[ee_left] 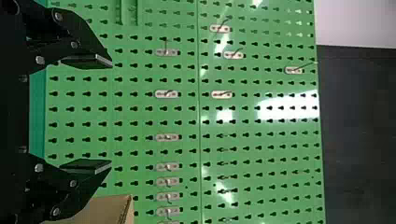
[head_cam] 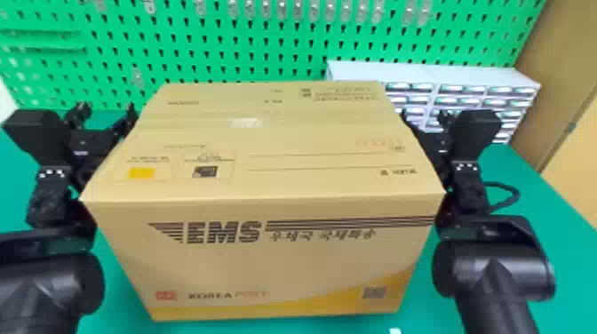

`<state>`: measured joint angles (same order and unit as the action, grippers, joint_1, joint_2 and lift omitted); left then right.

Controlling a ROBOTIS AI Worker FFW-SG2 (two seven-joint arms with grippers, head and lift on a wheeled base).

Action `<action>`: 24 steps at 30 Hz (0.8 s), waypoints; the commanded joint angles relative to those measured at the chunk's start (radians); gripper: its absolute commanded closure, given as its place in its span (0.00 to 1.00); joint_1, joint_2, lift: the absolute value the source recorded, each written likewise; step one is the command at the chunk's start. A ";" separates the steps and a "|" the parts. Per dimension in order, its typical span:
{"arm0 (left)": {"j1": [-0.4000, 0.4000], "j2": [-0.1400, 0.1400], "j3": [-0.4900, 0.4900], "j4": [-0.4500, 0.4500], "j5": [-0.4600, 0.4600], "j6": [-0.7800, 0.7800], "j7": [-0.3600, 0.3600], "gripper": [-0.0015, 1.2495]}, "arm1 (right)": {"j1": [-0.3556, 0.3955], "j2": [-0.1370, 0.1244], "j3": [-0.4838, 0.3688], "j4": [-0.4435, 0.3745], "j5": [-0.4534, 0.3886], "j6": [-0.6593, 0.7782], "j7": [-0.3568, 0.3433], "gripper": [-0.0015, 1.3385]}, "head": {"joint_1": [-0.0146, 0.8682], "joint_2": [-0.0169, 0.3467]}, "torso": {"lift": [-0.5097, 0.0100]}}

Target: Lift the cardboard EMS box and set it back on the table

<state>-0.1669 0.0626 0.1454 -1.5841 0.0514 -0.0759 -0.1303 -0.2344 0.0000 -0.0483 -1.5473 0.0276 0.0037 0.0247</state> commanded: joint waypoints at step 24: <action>0.056 0.000 0.022 0.093 -0.001 -0.035 -0.002 0.39 | 0.067 -0.035 0.010 0.125 -0.060 -0.028 0.001 0.38 | 0.78 0.01 | 0.80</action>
<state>-0.1115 0.0628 0.1575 -1.5139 0.0461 -0.0765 -0.1322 -0.1749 -0.0212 -0.0482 -1.4465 -0.0104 -0.0010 0.0261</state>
